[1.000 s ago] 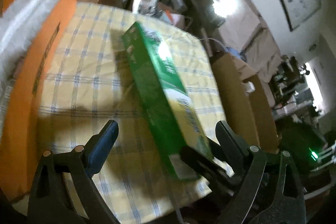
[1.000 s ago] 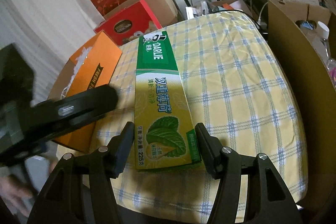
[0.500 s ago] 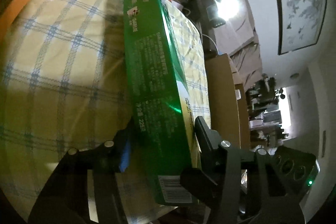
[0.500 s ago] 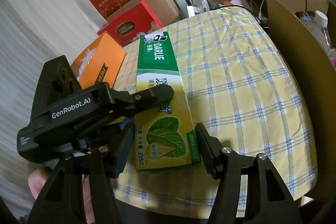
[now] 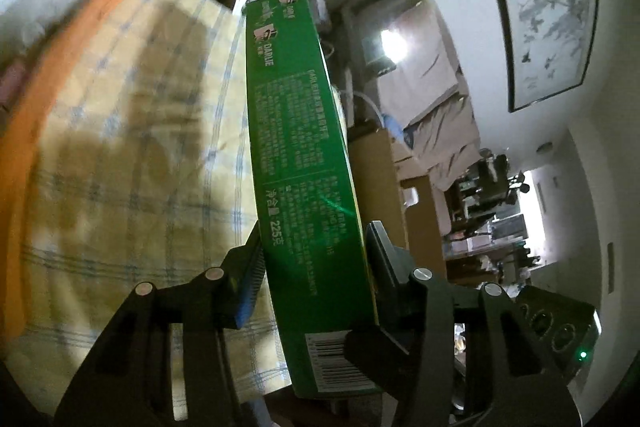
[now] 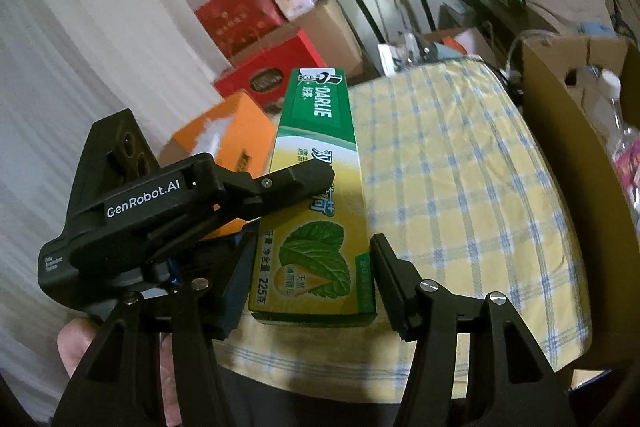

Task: Organize objects
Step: 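Carry the toothpaste box with both tools into the orange box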

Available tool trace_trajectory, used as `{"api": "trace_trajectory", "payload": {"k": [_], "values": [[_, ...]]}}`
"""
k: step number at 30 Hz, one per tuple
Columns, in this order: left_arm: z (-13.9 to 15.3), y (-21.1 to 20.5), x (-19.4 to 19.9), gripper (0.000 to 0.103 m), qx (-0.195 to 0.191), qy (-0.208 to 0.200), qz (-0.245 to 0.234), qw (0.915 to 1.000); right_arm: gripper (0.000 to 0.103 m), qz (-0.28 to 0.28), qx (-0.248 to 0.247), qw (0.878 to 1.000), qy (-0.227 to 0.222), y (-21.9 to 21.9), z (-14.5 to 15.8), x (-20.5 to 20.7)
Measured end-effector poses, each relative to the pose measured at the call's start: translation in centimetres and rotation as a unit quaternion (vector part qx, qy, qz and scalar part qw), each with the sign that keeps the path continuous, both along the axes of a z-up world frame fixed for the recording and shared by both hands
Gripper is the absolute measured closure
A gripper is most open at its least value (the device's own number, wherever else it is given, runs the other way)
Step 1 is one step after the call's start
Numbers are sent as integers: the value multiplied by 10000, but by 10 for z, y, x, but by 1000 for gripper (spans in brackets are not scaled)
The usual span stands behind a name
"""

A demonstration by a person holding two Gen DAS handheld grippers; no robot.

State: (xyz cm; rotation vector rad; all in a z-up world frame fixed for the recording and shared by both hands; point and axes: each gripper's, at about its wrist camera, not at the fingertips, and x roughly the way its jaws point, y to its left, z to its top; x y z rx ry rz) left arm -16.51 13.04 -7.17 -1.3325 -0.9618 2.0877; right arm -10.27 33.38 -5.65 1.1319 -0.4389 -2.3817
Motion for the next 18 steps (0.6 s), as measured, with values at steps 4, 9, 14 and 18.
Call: {"api": "trace_trajectory", "payload": {"k": [4,9,14,18], "values": [[16,-17,0,58,-93,114,144,9998,45,185,-78,9998,37,-17,13,-5],[26,-45,-2,59,-24,162,415,9990,45,445,-141,9989,91,-44,23,-9],[30,-82,0,59,87,175,781,9968,45,789,-119,9967,136,-80,31,-16],[30,-112,0,59,137,158,1100,9937,45,1120,-25,9935,201,-115,34,-21]]}}
